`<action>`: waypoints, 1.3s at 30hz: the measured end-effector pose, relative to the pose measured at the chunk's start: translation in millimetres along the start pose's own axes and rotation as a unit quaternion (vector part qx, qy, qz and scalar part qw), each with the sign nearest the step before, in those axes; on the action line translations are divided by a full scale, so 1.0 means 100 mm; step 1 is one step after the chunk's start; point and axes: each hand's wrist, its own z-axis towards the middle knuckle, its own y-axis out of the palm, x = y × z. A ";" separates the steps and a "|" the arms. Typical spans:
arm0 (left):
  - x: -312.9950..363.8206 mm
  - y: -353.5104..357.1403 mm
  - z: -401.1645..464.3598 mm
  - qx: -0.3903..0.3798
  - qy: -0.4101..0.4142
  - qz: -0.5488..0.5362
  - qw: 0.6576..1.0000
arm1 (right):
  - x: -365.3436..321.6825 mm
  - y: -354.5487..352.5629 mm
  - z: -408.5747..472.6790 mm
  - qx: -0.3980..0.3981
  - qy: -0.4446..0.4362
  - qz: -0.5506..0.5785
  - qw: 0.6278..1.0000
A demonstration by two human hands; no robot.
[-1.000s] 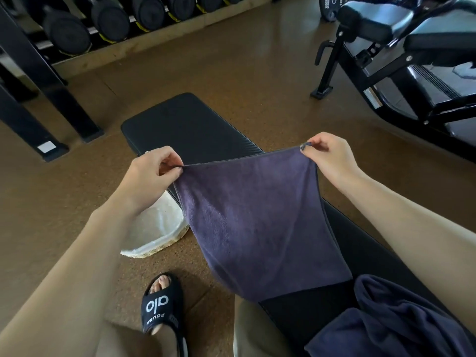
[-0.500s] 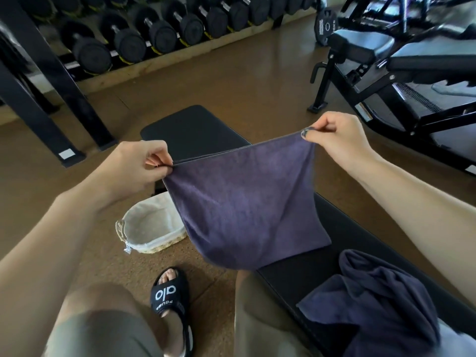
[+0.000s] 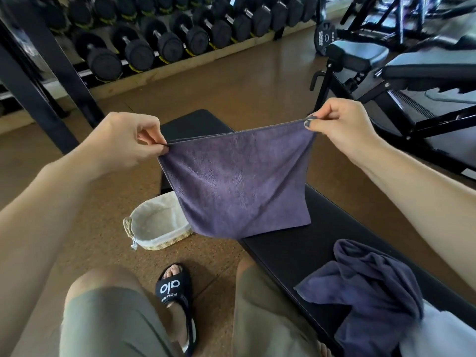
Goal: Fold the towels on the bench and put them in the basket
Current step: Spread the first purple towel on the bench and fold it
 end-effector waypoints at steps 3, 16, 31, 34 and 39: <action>0.02 -0.04 0.00 0.009 -0.008 -0.006 1.000 | -0.04 -0.02 -0.03 0.007 -0.010 0.007 1.000; 0.06 -0.14 0.08 0.013 0.001 0.046 0.999 | -0.29 -0.09 0.10 -0.090 -0.003 -0.034 0.995; 0.09 -0.09 0.66 0.107 0.018 0.162 0.981 | -0.39 -0.16 0.62 -0.053 -0.113 -0.179 0.976; 0.12 0.04 0.89 0.126 -0.006 0.140 0.982 | -0.35 -0.14 0.83 -0.016 -0.106 -0.175 0.979; 0.17 0.04 1.16 0.221 0.006 0.127 0.967 | -0.39 -0.27 0.76 0.075 -0.142 -0.131 0.978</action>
